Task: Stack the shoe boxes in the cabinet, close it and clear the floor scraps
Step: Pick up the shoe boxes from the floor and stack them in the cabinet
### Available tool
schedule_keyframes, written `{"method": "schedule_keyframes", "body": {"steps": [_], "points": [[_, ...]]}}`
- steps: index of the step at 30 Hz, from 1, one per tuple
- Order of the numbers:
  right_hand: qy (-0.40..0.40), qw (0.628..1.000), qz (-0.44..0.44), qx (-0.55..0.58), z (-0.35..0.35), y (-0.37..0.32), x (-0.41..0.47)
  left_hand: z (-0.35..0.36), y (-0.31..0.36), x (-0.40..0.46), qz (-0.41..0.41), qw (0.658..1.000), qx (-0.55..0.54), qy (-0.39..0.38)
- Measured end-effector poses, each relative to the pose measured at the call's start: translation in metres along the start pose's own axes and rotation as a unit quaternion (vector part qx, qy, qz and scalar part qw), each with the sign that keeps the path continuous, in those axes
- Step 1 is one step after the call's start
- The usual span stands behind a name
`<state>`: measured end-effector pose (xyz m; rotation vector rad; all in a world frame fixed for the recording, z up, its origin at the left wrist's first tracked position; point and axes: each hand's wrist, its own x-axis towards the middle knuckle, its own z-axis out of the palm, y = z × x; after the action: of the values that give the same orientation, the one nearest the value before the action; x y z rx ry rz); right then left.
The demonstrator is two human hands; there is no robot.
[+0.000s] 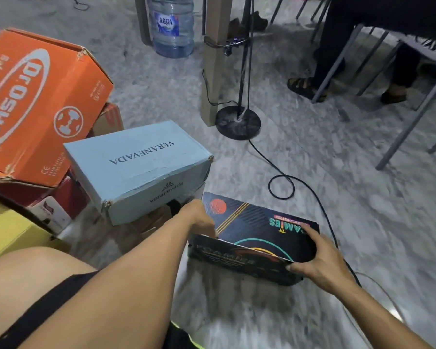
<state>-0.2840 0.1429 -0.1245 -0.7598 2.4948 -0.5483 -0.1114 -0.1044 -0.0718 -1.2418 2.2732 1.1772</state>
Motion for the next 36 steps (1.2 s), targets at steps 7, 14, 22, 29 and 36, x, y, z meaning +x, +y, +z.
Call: {"method": "schedule_keyframes", "body": {"steps": [7, 14, 22, 29, 36], "points": [[0.101, 0.978, -0.033, 0.18, -0.076, -0.026, 0.0, -0.038, 0.023, -0.027, 0.065, 0.984, -0.15, 0.068], [0.125, 0.924, -0.125, 0.339, -0.147, -0.1, -0.008, -0.102, 0.027, -0.084, 0.158, 0.92, -0.328, 0.146], [0.104, 0.882, -0.267, 0.375, -0.166, -0.214, -0.023, -0.176, -0.005, -0.15, 0.209, 0.829, -0.417, 0.309], [-0.046, 0.84, -0.358, 0.405, -0.151, -0.318, -0.044, -0.22, -0.064, -0.223, 0.196, 0.744, -0.47, 0.432], [-0.151, 0.819, -0.429, 0.35, -0.088, -0.416, -0.068, -0.231, -0.153, -0.293, 0.146, 0.662, -0.509, 0.53]]}}
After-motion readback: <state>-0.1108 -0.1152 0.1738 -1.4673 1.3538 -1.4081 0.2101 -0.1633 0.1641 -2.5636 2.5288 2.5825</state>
